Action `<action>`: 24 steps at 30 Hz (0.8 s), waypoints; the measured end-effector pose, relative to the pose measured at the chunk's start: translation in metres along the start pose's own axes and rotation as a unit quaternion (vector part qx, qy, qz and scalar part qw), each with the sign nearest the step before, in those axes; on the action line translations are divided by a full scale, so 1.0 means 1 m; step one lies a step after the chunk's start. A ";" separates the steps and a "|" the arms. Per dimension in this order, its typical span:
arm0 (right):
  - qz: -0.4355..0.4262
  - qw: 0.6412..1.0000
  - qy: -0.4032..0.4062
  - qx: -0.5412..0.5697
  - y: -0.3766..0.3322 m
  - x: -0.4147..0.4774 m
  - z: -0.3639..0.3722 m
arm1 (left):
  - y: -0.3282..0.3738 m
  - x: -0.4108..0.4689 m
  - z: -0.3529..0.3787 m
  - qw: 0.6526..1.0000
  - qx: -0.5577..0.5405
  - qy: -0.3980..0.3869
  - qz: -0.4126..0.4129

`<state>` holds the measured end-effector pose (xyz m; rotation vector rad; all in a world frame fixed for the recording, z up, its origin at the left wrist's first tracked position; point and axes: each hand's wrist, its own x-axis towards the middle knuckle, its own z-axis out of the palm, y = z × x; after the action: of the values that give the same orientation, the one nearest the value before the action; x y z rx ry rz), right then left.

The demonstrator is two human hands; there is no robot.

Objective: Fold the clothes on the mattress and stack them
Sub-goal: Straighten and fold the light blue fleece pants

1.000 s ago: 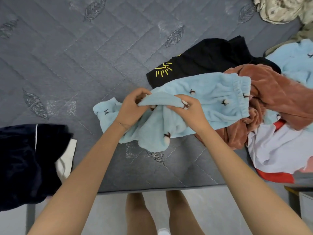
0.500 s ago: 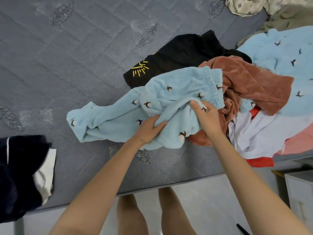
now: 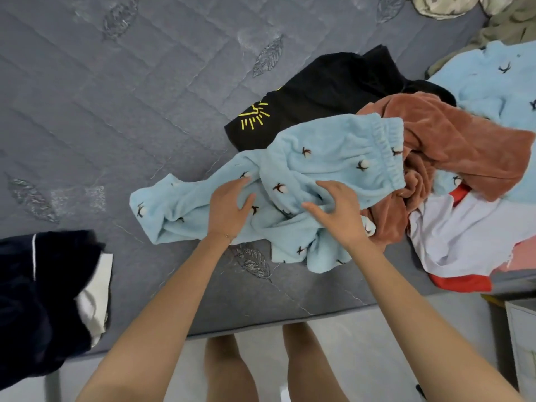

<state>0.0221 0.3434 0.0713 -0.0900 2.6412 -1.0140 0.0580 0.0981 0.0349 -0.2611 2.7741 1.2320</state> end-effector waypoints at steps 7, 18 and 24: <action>-0.114 0.986 -0.094 -0.081 -0.055 0.034 0.078 | -0.091 -0.012 -0.054 0.974 0.177 -0.017 -0.141; -0.150 0.954 -0.207 -0.156 -0.098 0.052 0.191 | -0.165 -0.049 -0.086 0.977 0.131 0.021 -0.169; -0.158 0.944 -0.218 -0.190 -0.115 0.053 0.220 | -0.168 -0.052 -0.096 0.984 0.008 0.104 -0.141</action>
<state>0.0335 0.1075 -0.0210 -0.7529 2.4040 -0.4728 0.1397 -0.0783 -0.0146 -0.7945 2.7831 1.1708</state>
